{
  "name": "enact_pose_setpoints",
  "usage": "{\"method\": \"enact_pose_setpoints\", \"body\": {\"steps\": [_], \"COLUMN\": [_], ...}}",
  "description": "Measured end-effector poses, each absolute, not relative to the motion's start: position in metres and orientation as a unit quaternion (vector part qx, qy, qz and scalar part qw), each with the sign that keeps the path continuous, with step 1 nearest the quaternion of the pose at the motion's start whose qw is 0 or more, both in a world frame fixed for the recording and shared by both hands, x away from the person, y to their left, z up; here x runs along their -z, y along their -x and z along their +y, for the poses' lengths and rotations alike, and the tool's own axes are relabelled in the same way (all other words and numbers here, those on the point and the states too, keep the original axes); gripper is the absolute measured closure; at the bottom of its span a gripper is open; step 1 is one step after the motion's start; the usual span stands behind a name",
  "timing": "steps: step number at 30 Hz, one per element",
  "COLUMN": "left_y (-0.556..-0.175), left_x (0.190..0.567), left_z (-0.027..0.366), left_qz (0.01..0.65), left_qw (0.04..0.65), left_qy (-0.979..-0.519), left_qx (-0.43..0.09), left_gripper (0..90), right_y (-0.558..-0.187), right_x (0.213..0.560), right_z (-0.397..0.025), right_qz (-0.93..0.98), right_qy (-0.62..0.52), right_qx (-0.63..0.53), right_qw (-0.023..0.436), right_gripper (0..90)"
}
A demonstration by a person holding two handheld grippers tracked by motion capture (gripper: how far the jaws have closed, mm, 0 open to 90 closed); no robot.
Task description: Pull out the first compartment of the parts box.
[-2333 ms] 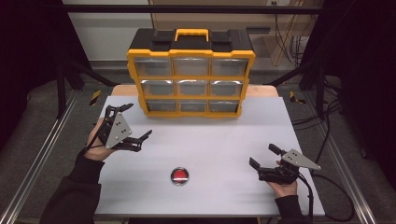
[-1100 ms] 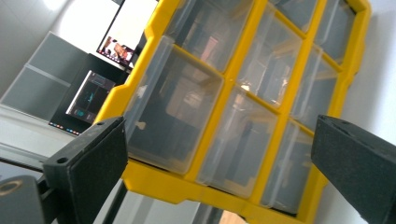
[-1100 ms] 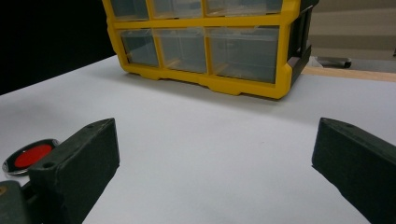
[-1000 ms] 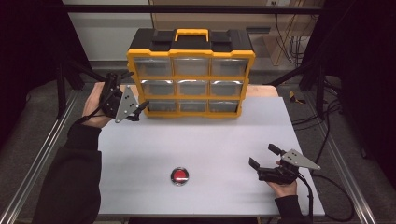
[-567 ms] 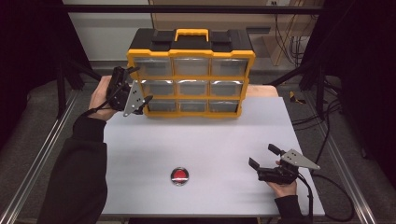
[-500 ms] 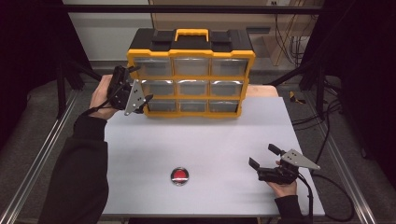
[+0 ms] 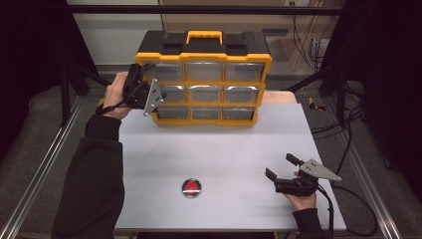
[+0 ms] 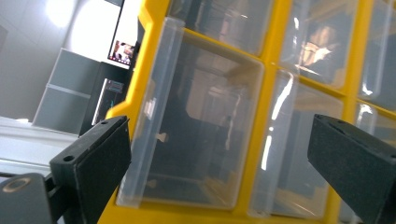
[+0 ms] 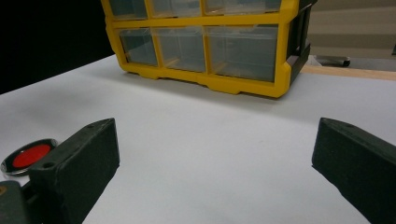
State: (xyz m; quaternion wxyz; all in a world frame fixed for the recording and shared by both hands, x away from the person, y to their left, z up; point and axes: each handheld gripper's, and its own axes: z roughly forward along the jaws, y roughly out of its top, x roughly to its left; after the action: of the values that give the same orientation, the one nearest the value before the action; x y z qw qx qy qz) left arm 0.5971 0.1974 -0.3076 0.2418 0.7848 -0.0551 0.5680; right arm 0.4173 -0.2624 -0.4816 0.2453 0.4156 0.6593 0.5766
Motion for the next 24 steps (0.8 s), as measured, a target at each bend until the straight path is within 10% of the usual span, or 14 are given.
{"method": "enact_pose_setpoints", "body": {"steps": [24], "left_y": [-0.615], "left_x": [0.313], "left_z": [0.181], "left_qz": [-0.099], "left_qw": [0.178], "left_qy": [-0.765], "left_qx": [-0.611], "left_gripper": [17.0], "right_y": [-0.418], "right_x": [0.481], "right_z": [-0.264], "right_qz": [0.658], "right_qy": [-0.416], "right_qx": [-0.577], "right_qw": [0.248], "right_gripper": [1.3]}}
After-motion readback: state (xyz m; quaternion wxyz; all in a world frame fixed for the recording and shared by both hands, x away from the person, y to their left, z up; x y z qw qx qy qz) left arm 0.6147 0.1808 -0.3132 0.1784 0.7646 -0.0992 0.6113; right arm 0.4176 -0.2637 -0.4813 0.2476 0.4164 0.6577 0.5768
